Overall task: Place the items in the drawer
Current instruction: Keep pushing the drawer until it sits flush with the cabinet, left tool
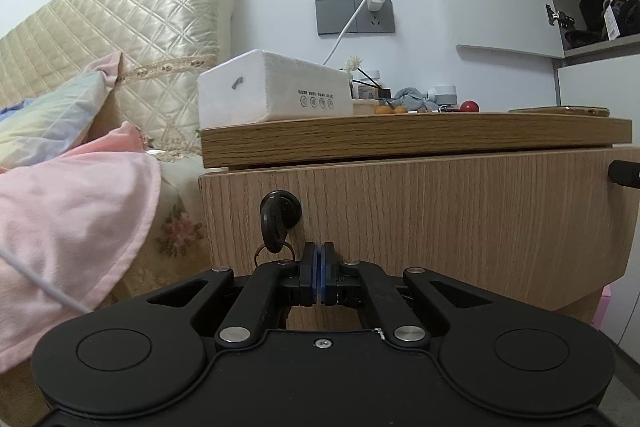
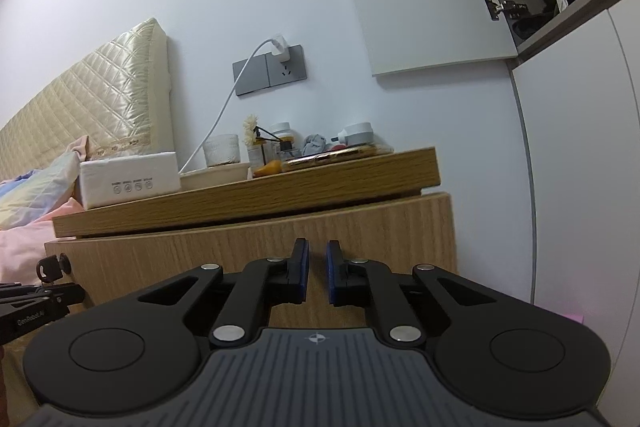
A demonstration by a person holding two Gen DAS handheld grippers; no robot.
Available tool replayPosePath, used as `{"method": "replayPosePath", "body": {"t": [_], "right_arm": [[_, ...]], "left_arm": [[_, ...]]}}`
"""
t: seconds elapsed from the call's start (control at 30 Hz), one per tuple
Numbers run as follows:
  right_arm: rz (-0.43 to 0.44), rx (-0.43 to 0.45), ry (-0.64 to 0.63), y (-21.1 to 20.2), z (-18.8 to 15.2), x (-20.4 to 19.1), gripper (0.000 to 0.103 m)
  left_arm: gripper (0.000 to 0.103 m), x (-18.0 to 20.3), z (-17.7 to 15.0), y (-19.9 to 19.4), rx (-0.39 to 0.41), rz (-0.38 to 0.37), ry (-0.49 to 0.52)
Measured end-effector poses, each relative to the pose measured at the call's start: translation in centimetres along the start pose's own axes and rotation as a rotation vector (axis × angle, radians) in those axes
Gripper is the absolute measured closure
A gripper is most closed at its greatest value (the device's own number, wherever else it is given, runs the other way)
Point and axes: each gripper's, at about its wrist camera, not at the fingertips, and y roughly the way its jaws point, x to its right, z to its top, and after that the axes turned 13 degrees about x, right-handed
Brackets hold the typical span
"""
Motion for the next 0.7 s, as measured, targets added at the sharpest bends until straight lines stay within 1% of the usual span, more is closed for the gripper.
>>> {"method": "replayPosePath", "body": {"t": [0.27,0.43,0.6,0.7], "right_arm": [[0.021,-0.023,-0.023,1.6,-0.1,0.8,0.092],[0.018,-0.035,0.014,2.4,-0.3,1.3,0.092],[0.016,-0.034,0.001,2.6,-0.6,1.2,0.092],[0.013,-0.035,-0.001,2.6,-0.6,1.1,0.092]], "left_arm": [[0.102,0.1,-0.3,1.4,0.007,-0.004,0.014],[0.102,-0.6,-0.1,2.3,-0.002,-0.031,0.006],[0.102,-0.5,-0.3,2.3,0.002,-0.032,0.020],[0.102,-0.5,-0.2,2.3,-0.003,-0.031,0.009]]}}
